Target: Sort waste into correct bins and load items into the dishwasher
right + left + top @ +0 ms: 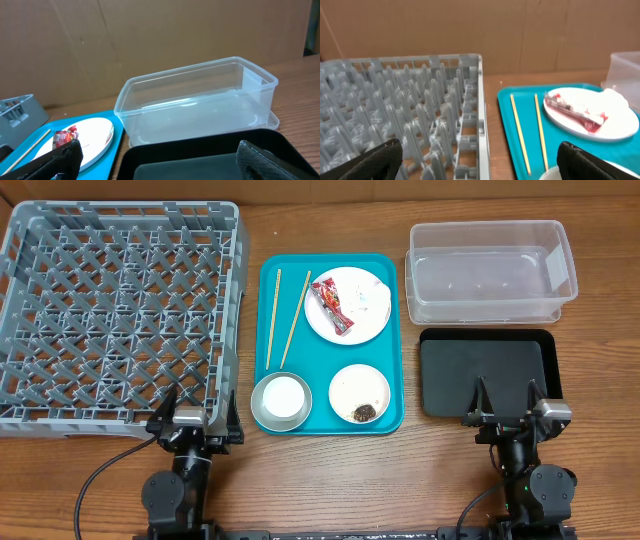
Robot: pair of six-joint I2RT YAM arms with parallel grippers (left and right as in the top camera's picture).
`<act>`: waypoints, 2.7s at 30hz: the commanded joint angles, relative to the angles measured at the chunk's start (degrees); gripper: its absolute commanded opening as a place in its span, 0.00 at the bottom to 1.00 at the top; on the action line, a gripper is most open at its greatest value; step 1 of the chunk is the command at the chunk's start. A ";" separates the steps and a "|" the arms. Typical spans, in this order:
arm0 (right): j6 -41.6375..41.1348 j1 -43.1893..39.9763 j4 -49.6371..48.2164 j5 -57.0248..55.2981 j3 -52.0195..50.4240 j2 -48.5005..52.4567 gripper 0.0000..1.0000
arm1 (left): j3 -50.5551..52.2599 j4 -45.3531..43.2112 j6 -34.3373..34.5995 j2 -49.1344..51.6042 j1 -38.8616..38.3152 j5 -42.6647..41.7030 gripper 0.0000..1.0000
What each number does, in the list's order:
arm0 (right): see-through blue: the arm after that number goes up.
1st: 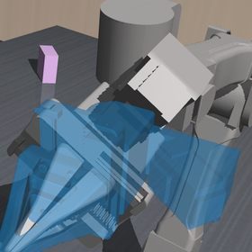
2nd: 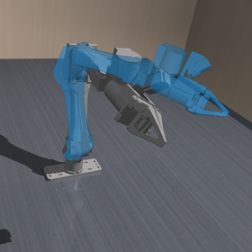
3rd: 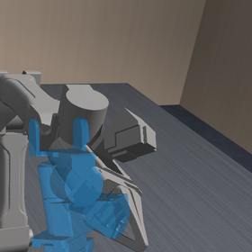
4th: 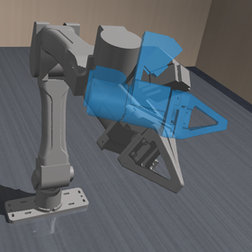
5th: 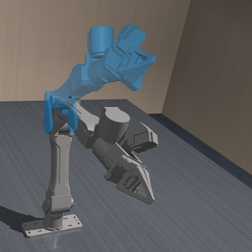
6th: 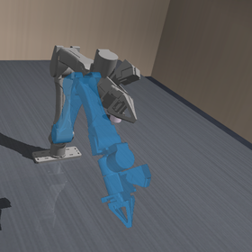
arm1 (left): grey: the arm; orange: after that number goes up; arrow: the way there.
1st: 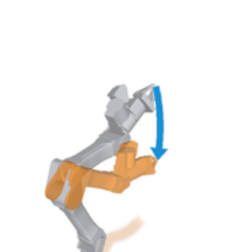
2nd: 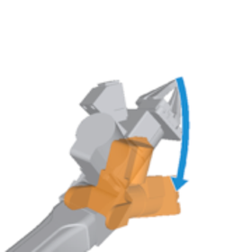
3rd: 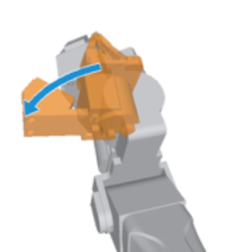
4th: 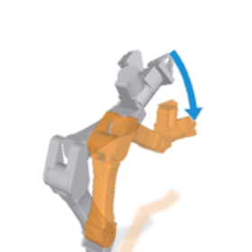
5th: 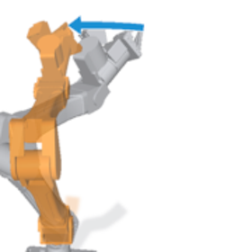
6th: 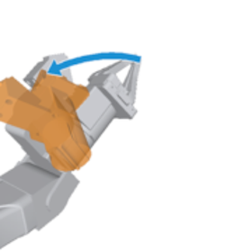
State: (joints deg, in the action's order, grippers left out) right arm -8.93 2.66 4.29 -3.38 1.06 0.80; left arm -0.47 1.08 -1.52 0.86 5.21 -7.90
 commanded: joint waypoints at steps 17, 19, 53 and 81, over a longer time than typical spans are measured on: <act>-8.83 0.00 1.92 21.03 16.92 3.91 1.00 | -12.28 -2.84 8.37 0.87 -0.33 -21.92 1.00; -8.90 0.00 6.58 21.11 23.78 8.76 1.00 | -18.69 1.27 8.35 4.07 -0.33 -21.53 1.00; -4.42 24.63 41.97 11.93 96.63 109.74 0.77 | -73.50 40.74 8.39 56.76 -0.33 -39.10 1.00; -14.84 15.34 44.30 2.97 100.76 102.68 0.04 | -73.50 48.98 8.41 62.29 -0.35 -42.99 1.00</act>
State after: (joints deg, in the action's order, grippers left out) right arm -17.87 21.45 47.00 6.15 100.57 106.26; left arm -73.03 48.99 6.26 62.92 5.21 -47.88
